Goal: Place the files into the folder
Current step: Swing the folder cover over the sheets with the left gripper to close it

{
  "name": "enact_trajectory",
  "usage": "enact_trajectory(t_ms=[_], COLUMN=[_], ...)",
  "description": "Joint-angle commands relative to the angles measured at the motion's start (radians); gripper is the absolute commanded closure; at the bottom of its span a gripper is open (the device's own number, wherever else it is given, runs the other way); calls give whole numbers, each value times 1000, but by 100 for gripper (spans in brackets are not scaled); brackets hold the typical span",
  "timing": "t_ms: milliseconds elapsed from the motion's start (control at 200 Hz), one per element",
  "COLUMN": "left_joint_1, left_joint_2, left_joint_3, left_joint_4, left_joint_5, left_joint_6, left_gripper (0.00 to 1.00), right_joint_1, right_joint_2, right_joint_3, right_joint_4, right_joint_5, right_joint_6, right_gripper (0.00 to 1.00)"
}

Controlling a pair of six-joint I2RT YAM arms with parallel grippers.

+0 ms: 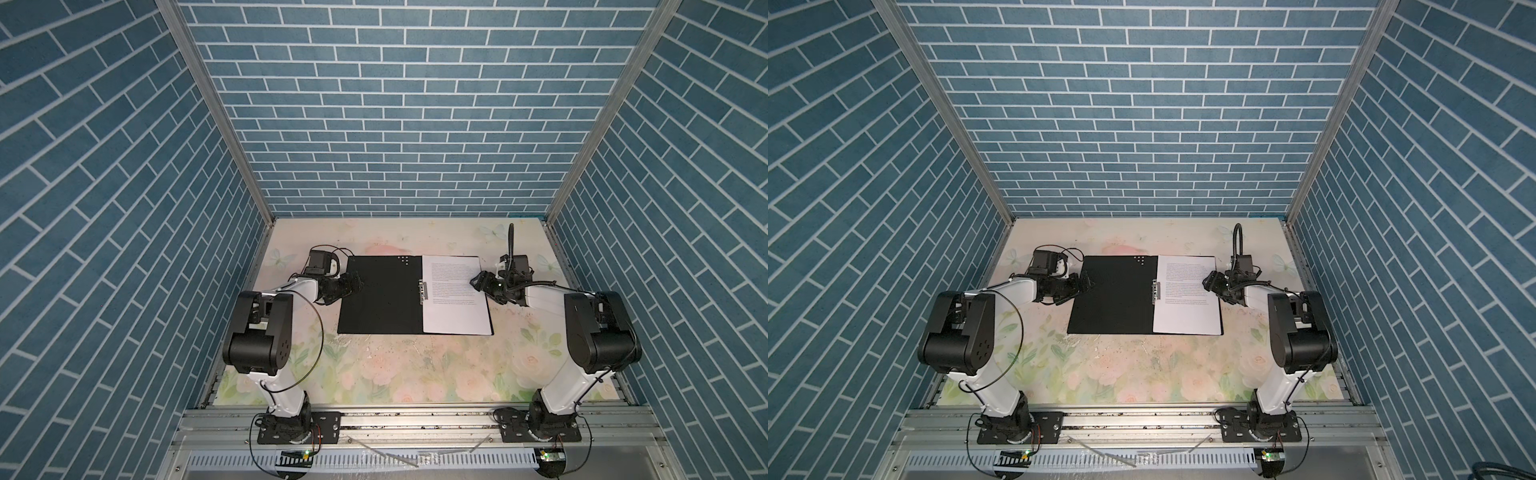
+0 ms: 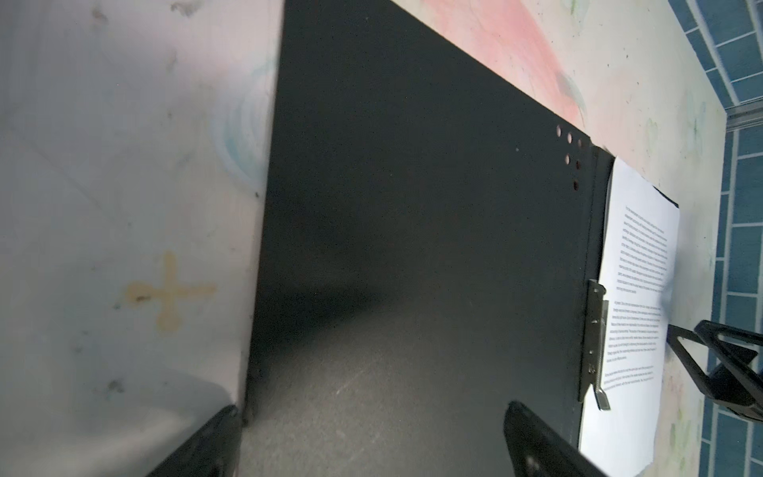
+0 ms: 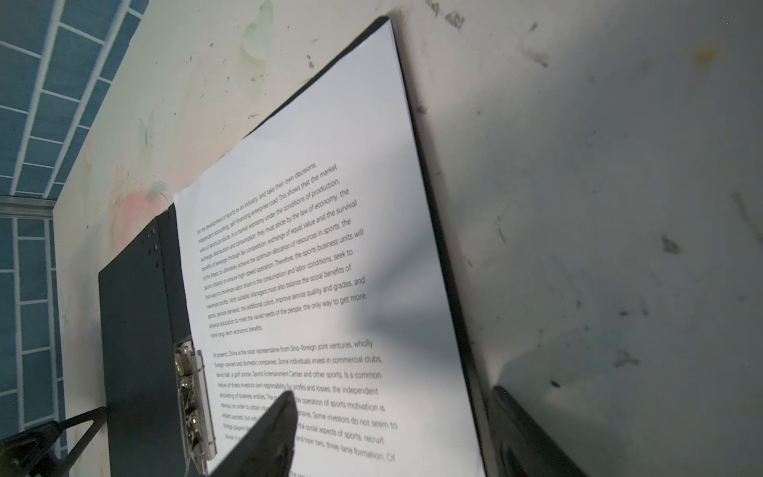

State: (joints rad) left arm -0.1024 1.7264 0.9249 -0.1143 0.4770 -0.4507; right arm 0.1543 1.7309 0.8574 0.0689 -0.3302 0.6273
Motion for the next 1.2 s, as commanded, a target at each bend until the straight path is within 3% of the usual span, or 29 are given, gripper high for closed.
enact_trajectory(t_ms=[0,395,550,820,1190], left_joint_1=[-22,-23,-23,-29,-158], left_joint_2=[-42,-162,-202,-293,-305], left_joint_3=[-26,-50,-109,-129,-73], left_joint_4=[39,138,289,402,557], left_joint_5=[172,243,278,281,224], left_joint_6=[-84,-202,-318,-422,-534], left_gripper=[0,0,0,0,0], right_joint_1=[16,16,16,17,16], right_joint_2=[45,67,66,76,65], right_joint_3=[-12,-13,-14,-11,-23], right_joint_4=[-86,-78,-84,-76,-69], right_joint_5=[-49,-50,-47,-52,-55], right_joint_6=[12,15,15,20,22], right_gripper=[28,28,28,28,28])
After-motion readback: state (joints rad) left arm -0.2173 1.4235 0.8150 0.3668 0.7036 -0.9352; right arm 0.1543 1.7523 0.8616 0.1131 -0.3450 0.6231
